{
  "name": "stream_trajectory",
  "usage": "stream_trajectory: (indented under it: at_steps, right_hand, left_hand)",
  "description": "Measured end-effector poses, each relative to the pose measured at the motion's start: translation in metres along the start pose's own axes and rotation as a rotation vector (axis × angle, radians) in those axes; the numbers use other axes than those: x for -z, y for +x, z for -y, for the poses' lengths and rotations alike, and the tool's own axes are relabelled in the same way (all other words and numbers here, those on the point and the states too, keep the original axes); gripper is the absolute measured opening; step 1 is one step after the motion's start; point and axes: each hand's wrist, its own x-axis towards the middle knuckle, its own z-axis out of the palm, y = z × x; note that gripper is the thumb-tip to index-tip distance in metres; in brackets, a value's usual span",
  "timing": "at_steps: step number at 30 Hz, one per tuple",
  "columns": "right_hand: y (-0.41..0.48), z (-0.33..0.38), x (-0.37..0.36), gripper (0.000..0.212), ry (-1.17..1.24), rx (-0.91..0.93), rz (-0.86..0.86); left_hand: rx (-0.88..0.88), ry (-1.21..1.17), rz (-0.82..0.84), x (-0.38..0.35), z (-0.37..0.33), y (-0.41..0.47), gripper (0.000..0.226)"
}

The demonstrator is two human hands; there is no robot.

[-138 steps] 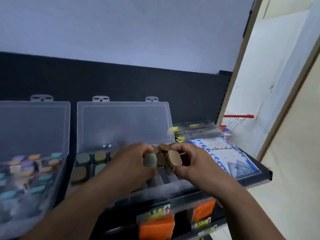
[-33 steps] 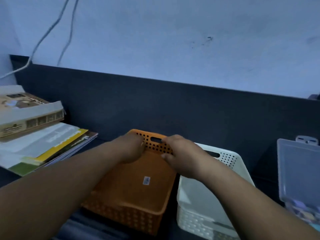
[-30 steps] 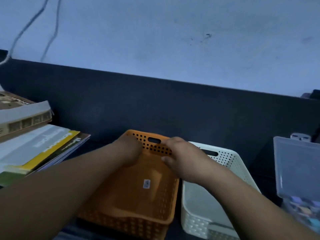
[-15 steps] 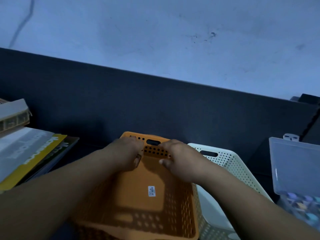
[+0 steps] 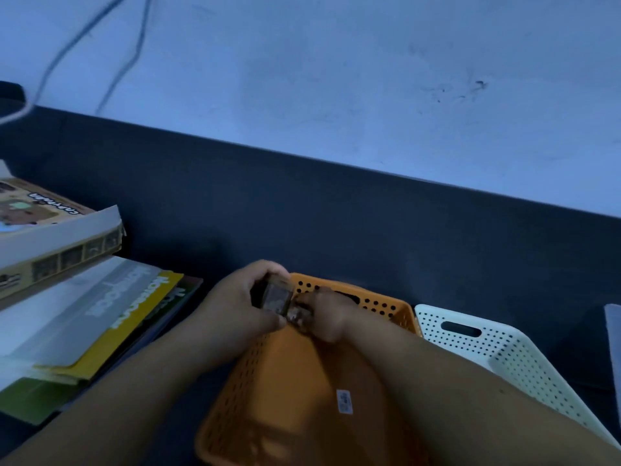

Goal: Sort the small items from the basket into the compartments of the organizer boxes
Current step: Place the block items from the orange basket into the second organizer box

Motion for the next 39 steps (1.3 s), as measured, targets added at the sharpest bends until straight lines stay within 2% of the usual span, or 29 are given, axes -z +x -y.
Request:
stream_trajectory:
  at_steps: [4,9,11,13,15,19,24,32,36,39]
  right_hand:
    - [0.004,0.001,-0.005,0.047,0.110,-0.049,-0.003]
    - [-0.012,0.000,-0.002,0.053,0.078,-0.085,0.065]
    - [-0.023,-0.004,0.000,0.045,0.056,-0.100,0.091]
    - [-0.037,-0.010,0.006,0.032,0.114,-0.074,0.035]
    - [-0.059,-0.020,0.017,0.022,0.323,-0.042,-0.116]
    - [-0.124,-0.045,0.042,0.023,0.812,0.038,-0.364]
    - [-0.223,-0.097,0.050,0.021,1.098,0.058,-0.497]
    - [-0.419,-0.203,0.017,0.025,1.074,-0.148,-0.801]
    - [-0.517,-0.250,-0.013,0.042,0.935,-0.314,-0.911]
    - [-0.580,-0.278,-0.032,0.051,0.859,-0.419,-0.930]
  left_hand:
    - [0.049,-0.015,-0.025,0.005,0.000,-0.002,0.034]
    - [0.116,-0.106,-0.018,-0.001,-0.008,0.004,0.030]
    - [0.141,-0.147,-0.004,-0.004,-0.016,0.006,0.027]
    - [0.156,-0.190,-0.003,-0.007,-0.025,0.007,0.024]
    - [0.159,-0.219,-0.009,-0.010,-0.040,0.007,0.023]
    - [0.103,-0.261,-0.027,-0.030,-0.078,0.002,0.020]
    - [0.050,-0.362,0.060,-0.102,-0.135,-0.019,0.018]
    - [-0.010,-0.523,0.305,-0.271,-0.237,-0.101,0.019]
    - [-0.003,-0.598,0.440,-0.354,-0.281,-0.154,0.023]
    - [-0.026,-0.602,0.550,-0.405,-0.307,-0.191,0.023]
